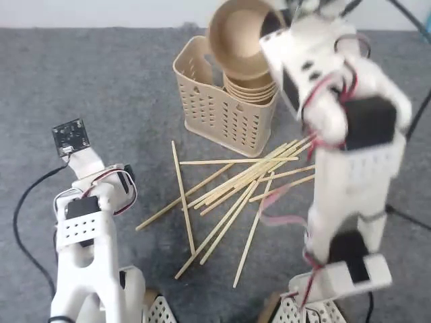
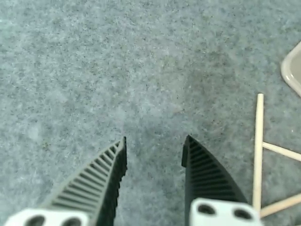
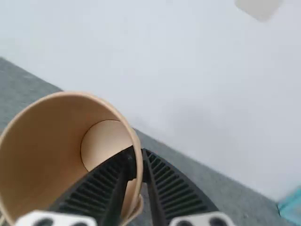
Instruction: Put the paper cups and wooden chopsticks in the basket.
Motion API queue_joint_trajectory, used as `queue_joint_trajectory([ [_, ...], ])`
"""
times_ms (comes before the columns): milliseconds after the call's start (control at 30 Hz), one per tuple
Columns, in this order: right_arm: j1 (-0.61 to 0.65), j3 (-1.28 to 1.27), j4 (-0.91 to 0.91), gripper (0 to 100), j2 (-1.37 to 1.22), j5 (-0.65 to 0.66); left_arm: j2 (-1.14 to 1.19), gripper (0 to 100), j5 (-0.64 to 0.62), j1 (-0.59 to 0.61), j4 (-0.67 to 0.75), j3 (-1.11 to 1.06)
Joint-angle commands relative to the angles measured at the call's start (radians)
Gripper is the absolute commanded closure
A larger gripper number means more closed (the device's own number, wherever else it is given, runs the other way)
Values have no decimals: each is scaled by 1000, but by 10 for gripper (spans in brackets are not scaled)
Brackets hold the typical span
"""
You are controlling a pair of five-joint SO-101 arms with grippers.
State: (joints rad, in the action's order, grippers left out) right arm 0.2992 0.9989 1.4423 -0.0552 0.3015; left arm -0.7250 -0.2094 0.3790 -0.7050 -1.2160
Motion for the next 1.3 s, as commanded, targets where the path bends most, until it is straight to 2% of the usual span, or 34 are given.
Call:
queue_joint_trajectory([
  [0,-64,89,27,991,-94,-11,-31,808,12,-8,21,4],
  [533,-25,91,153,983,-174,-11,-31,808,14,-9,21,5],
  [900,-24,94,189,767,-81,-11,-31,808,14,-9,23,4],
  [1067,-12,94,209,749,5,-12,-31,808,15,-9,23,4],
  [1267,-10,83,358,750,133,-12,-31,808,15,-8,20,4],
])
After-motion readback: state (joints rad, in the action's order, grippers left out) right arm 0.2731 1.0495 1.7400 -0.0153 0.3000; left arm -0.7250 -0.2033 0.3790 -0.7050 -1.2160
